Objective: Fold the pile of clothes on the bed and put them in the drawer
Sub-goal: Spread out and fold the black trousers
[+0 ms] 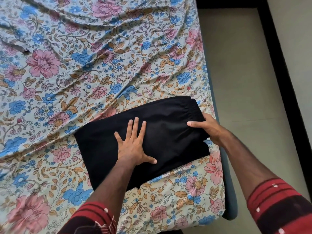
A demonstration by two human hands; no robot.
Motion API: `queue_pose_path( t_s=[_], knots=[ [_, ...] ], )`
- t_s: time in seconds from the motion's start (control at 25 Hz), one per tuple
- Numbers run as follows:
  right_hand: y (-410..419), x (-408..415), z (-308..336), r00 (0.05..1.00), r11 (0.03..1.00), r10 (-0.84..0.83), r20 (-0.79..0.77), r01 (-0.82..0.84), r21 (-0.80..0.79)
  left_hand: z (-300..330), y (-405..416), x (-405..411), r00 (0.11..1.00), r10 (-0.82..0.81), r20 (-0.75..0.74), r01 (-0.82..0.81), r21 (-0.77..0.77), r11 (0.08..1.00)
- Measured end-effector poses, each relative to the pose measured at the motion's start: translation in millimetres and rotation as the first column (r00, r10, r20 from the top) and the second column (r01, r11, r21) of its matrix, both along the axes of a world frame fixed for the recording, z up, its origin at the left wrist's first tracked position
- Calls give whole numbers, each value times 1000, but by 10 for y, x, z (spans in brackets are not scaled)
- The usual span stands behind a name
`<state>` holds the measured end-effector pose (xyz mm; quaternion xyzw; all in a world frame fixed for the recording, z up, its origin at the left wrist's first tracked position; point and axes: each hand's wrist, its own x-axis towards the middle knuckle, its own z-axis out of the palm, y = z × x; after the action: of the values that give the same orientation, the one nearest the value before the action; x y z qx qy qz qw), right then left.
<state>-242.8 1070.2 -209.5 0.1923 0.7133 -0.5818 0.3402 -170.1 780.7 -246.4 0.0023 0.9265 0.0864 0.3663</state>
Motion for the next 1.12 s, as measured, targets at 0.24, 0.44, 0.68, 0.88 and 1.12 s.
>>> queue_pose_path(
  t_s=[0.24, 0.44, 0.68, 0.88, 1.12],
  knots=[
    [-794, 280, 525, 992, 972, 25, -122, -53, -228, 79, -17, 39, 999, -16, -39, 19, 61, 998],
    [-2026, 688, 610, 897, 975, 219, -384, -183, 130, 118, -547, 503, 651, 596, -471, -488, 342, 803],
    [-3332, 1113, 409, 779, 757, 553, -295, -323, 568, 13, -1550, 1052, 150, 986, -68, -814, 557, 163],
    [-3845, 1475, 261, 655, 480, 752, -75, -467, 742, 113, -1797, 1033, 83, 938, 336, -831, 542, -121],
    [-3535, 1543, 259, 707, 777, 548, -448, -231, 586, 123, -1856, 1011, 144, 913, 382, -853, 515, -81]
  ],
)
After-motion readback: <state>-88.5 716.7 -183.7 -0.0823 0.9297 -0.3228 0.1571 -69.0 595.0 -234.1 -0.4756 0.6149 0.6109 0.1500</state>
